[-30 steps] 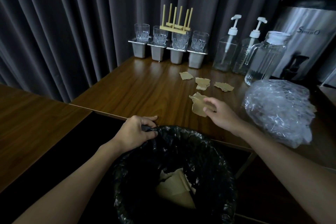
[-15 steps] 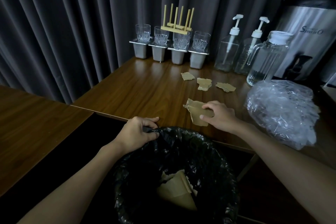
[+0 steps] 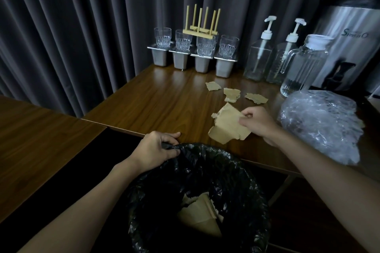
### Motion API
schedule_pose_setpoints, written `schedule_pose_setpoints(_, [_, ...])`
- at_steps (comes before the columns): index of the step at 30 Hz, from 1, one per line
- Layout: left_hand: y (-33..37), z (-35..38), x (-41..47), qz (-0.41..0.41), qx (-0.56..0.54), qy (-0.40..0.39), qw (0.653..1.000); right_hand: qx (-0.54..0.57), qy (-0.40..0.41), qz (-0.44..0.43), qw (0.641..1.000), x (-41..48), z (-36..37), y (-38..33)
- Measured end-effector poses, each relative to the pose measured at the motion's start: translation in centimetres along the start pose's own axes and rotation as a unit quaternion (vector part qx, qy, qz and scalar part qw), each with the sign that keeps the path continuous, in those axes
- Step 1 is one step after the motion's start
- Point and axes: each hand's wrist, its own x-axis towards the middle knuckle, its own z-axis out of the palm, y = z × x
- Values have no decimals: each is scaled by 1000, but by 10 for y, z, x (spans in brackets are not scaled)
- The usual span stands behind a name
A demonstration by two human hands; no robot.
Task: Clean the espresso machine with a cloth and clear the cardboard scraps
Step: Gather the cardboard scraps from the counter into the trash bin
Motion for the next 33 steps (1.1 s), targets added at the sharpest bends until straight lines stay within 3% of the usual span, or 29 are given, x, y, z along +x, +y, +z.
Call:
schedule_pose_setpoints(4, [1,0,0,-2,-3,0,1000,117,-12,12,993,-6,-12,-11])
schedule_pose_setpoints(8, [1,-1,1,-5,-1,-3,1000,181,-153,-14,971,-20,-15,-22])
schedule_pose_setpoints(12, [1,-3,1,-9,1,-11,1000,113,-289,-40,950,-27,-7,-28])
schedule_pose_setpoints(20, [6,-5,2,-21,0,-23,1000,66,-145,-79,984,20,13,-15])
schedule_pose_setpoints(26, [6,-7,5,-34,-7,-24,999,-34,-113,-97,988,81,32,-23])
schedule_pose_setpoints(33, [6,-12,9,-52,-7,-35,998,-125,-122,-62,983,148,48,-25])
